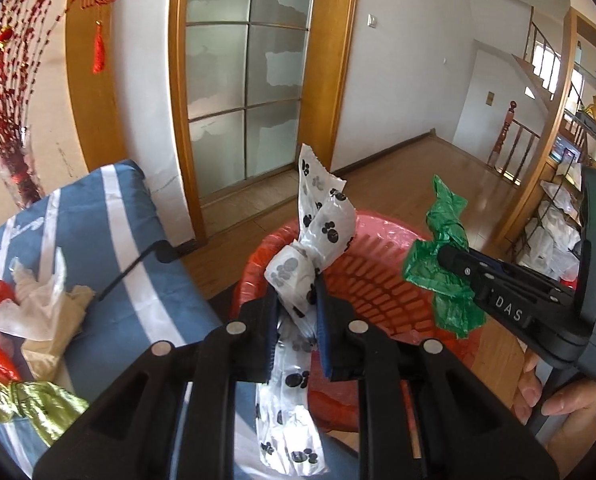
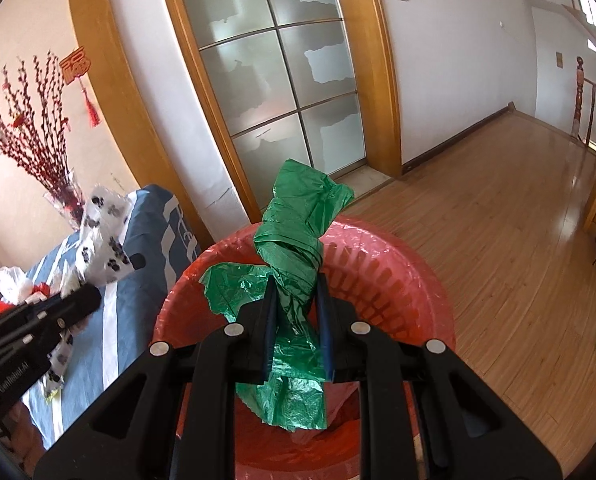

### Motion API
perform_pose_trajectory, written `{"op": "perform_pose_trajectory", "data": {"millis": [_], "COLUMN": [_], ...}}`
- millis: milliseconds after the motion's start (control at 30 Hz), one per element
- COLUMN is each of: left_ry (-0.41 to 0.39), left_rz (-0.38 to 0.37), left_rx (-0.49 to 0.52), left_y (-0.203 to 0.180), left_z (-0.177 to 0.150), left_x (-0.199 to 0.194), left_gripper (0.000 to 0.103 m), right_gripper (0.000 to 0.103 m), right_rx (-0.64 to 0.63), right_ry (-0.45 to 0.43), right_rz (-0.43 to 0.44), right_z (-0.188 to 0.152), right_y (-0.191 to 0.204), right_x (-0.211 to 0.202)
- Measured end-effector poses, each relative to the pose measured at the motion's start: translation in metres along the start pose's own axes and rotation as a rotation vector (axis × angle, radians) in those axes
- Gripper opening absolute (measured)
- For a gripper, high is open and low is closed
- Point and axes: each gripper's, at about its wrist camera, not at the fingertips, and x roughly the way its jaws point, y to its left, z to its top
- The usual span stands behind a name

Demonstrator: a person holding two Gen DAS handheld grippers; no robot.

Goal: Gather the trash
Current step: 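Carry the green and white paw-print bags over the red basket and release both, then move both grippers back to the table toward the yellow-green bag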

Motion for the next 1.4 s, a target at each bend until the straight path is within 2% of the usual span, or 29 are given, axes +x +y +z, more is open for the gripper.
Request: {"op": "perform_pose_trajectory", "data": {"millis": [100,167,233,400,567,667,833,1167,1400], "left_ry": [0.024,0.036,0.044,0.037,-0.013,-0.042,-0.068,-0.057,-0.067], "left_rz": [-0.01,-0.007,-0.006,0.05,0.164,0.231,0.334,0.562,0.626], "left_rx": [-0.014,-0.019,-0.021,-0.02,-0.013,-0.021,-0.079,-0.247,-0.348], "left_y": [-0.001,0.0,0.001,0.01,0.032,0.054,0.104,0.221,0.272], "left_z": [-0.001,-0.002,-0.004,-0.012,-0.025,-0.034,-0.054,-0.106,-0.128], "left_x": [0.01,0.015,0.017,0.01,-0.02,-0.042,-0.078,-0.145,-0.175], "left_gripper": [0.028,0.032,0.037,0.042,0.049,0.051,0.053,0.053,0.053], "right_gripper": [0.026,0.04,0.048,0.049,0.049,0.049,0.049,0.049,0.048], "right_rx": [0.007,0.013,0.019,0.015,-0.052,-0.113,-0.206,-0.358,-0.445], "right_ry": [-0.001,-0.003,-0.005,-0.008,-0.023,-0.027,-0.012,0.08,0.158], "right_rz": [-0.013,-0.022,-0.027,-0.044,-0.039,-0.013,0.078,0.294,0.402], "right_z": [0.0,-0.003,-0.004,-0.007,-0.009,-0.011,-0.019,-0.057,-0.095], "right_y": [-0.005,-0.007,-0.01,-0.011,0.009,0.034,0.088,0.212,0.285], "right_x": [0.001,0.001,0.001,-0.002,-0.007,-0.008,-0.006,0.011,0.021]}}
